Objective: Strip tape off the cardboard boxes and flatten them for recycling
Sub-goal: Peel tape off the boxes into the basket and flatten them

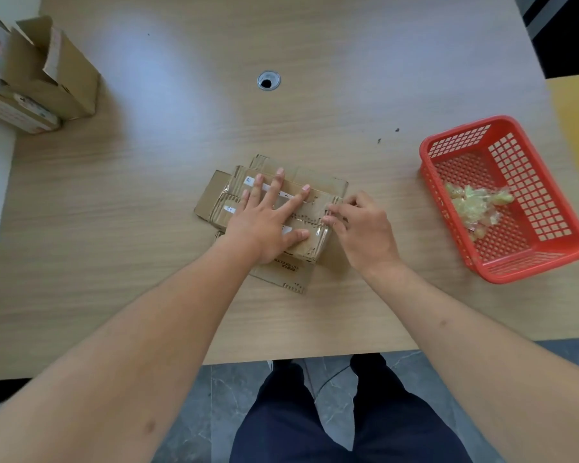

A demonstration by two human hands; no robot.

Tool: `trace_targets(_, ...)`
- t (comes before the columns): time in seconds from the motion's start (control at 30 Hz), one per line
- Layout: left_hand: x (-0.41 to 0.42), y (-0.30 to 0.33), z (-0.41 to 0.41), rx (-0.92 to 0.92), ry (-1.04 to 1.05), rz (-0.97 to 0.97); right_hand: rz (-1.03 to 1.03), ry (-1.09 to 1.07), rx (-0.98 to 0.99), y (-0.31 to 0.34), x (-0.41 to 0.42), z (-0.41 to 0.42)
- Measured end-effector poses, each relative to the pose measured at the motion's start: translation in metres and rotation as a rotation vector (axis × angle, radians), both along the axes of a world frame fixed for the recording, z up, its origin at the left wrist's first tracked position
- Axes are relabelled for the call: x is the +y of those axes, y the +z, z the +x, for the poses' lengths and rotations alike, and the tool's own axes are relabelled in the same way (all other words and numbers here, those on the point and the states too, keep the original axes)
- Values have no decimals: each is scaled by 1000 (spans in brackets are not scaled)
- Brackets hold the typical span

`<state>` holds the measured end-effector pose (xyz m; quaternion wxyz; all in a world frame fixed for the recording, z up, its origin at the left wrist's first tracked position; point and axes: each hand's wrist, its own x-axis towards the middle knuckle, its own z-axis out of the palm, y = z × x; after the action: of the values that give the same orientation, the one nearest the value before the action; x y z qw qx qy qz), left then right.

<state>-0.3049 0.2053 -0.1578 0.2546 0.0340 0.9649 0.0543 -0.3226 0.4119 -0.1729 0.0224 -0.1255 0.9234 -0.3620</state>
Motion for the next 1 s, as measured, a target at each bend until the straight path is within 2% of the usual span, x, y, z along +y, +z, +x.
trace_targets(0.1, 7, -4, 2, 21, 55, 27, 3, 35, 14, 0, 0, 0)
trace_targets(0.27, 7, -6, -2, 17, 76, 62, 16, 41, -130, 7, -2, -5)
trace_targets(0.4, 7, -5, -2, 1, 87, 75, 142, 62, -240, 10, -5, -13)
trace_targets(0.57, 9, -3, -3, -23, 104, 73, 270, 158, -149, 11, -4, -4)
trace_targets(0.83, 9, -4, -3, -7, 101, 75, 319, 150, 80, 10, -8, 12)
trace_targets(0.93, 10, -4, -4, -11, 100, 69, 298, 212, 192, 2, -6, 18)
trace_targets(1.0, 10, -4, -4, -16, 102, 71, 219, 226, 199, 1, -2, 19)
